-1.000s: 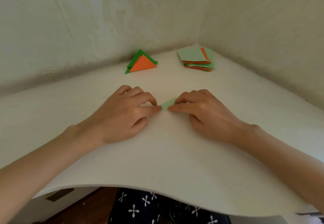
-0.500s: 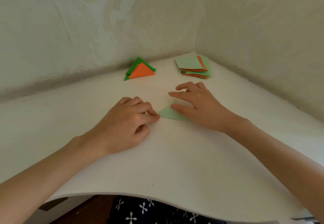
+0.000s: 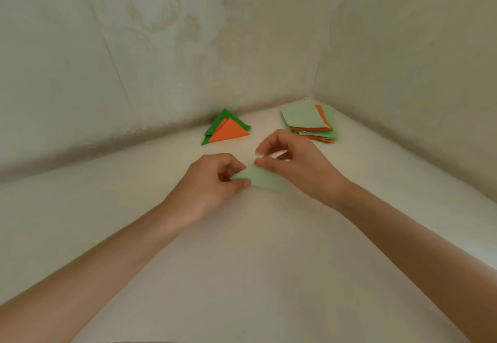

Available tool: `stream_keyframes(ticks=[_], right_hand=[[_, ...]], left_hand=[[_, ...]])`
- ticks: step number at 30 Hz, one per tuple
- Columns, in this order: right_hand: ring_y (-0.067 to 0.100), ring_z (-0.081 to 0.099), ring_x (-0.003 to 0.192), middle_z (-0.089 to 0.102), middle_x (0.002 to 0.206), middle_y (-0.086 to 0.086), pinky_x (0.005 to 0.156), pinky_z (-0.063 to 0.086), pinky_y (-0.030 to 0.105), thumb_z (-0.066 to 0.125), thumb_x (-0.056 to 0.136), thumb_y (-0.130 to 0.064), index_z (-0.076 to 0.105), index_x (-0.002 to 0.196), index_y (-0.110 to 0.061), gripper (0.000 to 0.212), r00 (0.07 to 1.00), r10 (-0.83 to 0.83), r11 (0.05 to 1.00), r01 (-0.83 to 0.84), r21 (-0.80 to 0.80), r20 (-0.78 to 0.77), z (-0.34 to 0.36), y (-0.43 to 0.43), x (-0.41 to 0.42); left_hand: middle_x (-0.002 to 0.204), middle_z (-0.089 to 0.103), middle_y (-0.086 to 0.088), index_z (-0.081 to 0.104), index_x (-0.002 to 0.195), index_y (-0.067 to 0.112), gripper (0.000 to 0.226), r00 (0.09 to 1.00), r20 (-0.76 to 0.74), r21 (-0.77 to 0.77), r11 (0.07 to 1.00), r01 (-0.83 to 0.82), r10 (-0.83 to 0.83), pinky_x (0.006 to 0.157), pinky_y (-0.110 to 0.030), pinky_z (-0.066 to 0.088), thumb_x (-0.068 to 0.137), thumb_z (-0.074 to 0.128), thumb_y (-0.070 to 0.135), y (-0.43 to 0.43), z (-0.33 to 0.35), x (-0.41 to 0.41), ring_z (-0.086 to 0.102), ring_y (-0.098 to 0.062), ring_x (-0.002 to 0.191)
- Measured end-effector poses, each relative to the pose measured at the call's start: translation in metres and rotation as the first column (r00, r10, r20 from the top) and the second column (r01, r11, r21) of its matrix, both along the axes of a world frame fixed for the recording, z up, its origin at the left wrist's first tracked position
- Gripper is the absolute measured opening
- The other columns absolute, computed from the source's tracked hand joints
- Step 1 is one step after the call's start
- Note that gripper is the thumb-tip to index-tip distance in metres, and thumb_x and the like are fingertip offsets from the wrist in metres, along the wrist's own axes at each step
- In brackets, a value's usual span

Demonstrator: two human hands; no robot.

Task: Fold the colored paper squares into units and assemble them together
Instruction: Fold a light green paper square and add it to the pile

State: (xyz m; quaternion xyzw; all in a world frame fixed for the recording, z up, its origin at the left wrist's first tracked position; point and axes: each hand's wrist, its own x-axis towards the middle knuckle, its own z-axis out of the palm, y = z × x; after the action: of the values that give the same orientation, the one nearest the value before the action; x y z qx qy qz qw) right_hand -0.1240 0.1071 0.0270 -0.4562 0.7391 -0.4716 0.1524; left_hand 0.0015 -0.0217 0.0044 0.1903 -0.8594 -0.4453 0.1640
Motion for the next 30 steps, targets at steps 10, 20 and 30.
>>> stream_keyframes(ticks=[10, 20, 30], right_hand=[[0.006, 0.052, 0.067, 0.056, 0.072, -0.006, 0.061, 0.041, 0.011, 0.068, 0.082, -0.009, 0.064, 0.088, -0.012, 0.008, 0.965, -0.248, 0.969, 0.247, 0.024, 0.087, -0.013, -0.081, -0.045], [0.026, 0.041, 0.109, 0.052, 0.11, 0.005, 0.085, 0.03, 0.032, 0.054, 0.09, -0.014, 0.068, 0.11, -0.027, 0.027, 0.774, -0.085, 0.963, 0.225, 0.147, -0.627, -0.026, -0.112, -0.055], [0.025, 0.036, 0.12, 0.052, 0.129, -0.003, 0.099, 0.018, 0.03, 0.042, 0.09, -0.007, 0.058, 0.129, -0.024, 0.046, 0.582, 0.132, 0.918, 0.234, 0.32, -0.803, -0.018, -0.077, -0.066]], left_hand=[[0.065, 0.058, 0.007, 0.056, 0.064, 0.024, 0.027, 0.924, -0.035, -0.298, 0.878, -0.374, 0.382, 0.056, -0.029, 0.032, 0.09, 0.057, 0.027, -0.05, 0.002, -0.043, 0.055, -0.016, 0.069], [0.108, 0.053, -0.01, 0.068, 0.107, 0.02, 0.028, 0.955, -0.093, -0.744, 0.618, -0.254, 0.281, 0.076, -0.032, 0.02, 0.083, 0.06, 0.008, -0.064, -0.015, -0.059, 0.045, -0.032, 0.102], [0.08, 0.065, -0.006, 0.076, 0.088, 0.013, 0.026, 0.978, -0.029, -0.833, 0.536, -0.139, 0.209, 0.066, -0.034, 0.02, 0.073, 0.056, 0.006, -0.063, -0.02, -0.059, 0.057, -0.032, 0.077]])
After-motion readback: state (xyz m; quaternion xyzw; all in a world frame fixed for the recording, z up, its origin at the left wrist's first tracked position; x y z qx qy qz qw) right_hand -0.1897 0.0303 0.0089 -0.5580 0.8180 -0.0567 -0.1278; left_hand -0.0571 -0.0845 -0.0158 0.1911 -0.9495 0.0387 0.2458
